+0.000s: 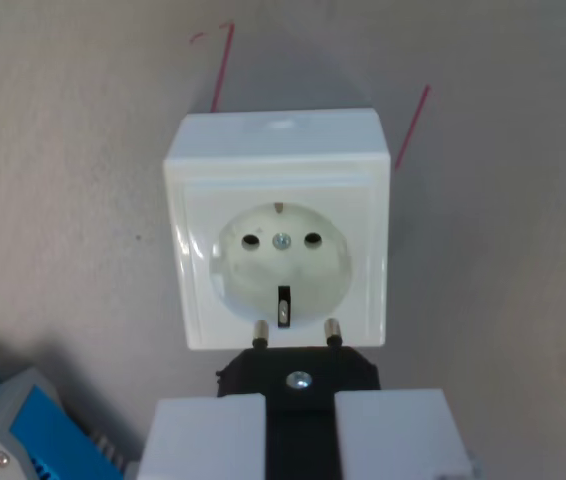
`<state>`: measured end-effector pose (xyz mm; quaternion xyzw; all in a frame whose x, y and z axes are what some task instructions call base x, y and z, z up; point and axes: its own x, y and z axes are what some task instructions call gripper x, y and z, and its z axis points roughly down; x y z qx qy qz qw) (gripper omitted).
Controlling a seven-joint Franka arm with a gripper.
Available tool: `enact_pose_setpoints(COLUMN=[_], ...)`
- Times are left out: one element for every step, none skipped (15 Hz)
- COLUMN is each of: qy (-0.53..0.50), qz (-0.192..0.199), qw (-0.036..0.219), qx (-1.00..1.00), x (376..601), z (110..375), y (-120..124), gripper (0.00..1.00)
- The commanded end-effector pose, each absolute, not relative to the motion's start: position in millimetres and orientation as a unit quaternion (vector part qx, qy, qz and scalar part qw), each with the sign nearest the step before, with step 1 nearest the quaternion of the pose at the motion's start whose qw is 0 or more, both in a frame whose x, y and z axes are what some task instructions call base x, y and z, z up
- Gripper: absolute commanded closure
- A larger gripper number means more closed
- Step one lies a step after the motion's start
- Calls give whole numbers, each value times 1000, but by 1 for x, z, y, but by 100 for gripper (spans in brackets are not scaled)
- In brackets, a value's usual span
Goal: Move above the white socket
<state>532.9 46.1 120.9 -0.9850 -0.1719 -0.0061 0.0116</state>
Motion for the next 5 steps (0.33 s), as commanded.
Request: enact_pose_setpoints(qy=[-161,-161,-161,-160,-160], qz=[-5,-4,-3,-3,-4], qw=[24,25,25,24,24], qx=[-987,-987,-987,-987,-987], x=[543,544,544,545,545], z=[113,111,110,109,109], y=[51,52,52,53,54], gripper=[100,100,100,100,100])
